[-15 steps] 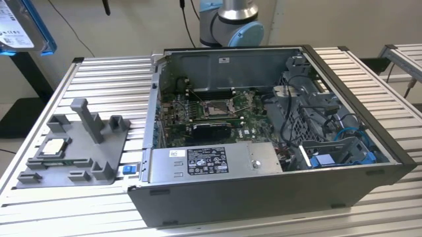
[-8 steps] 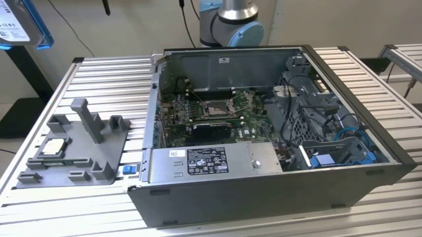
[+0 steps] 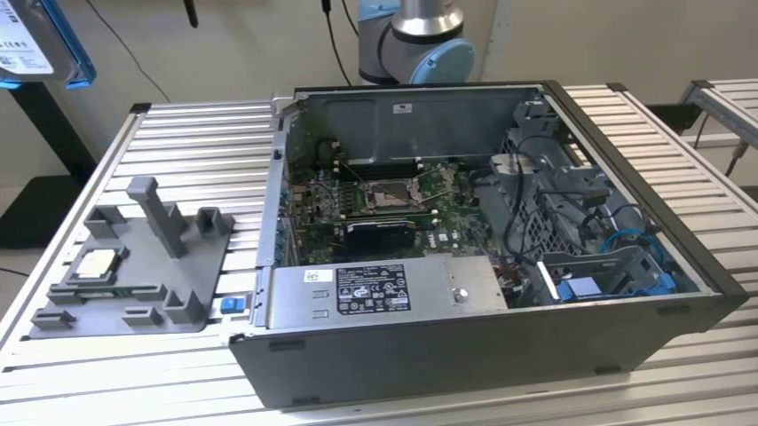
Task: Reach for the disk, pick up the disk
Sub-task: 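Pick up the disk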
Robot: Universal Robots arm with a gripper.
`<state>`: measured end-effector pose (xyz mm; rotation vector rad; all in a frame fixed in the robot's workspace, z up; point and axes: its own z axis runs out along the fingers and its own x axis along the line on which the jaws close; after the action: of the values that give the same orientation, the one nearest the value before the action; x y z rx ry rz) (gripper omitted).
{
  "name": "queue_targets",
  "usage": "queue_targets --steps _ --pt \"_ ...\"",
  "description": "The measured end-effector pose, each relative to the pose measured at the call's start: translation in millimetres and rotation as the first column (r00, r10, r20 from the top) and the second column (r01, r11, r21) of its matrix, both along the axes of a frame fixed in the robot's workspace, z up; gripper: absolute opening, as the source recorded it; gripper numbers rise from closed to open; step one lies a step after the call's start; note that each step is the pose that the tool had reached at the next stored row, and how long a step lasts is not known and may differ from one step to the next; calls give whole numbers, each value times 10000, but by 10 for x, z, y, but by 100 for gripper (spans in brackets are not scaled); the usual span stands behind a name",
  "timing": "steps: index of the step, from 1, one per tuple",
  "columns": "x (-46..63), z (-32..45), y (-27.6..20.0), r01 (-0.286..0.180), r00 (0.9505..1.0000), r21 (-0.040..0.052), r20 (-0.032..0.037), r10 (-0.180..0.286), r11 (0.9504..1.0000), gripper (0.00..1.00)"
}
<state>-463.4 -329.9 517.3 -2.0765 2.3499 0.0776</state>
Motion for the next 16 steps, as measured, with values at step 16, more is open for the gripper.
queue_targets --steps 16 --pt "237 0 0 0 10000 1 0 0 10000 0"
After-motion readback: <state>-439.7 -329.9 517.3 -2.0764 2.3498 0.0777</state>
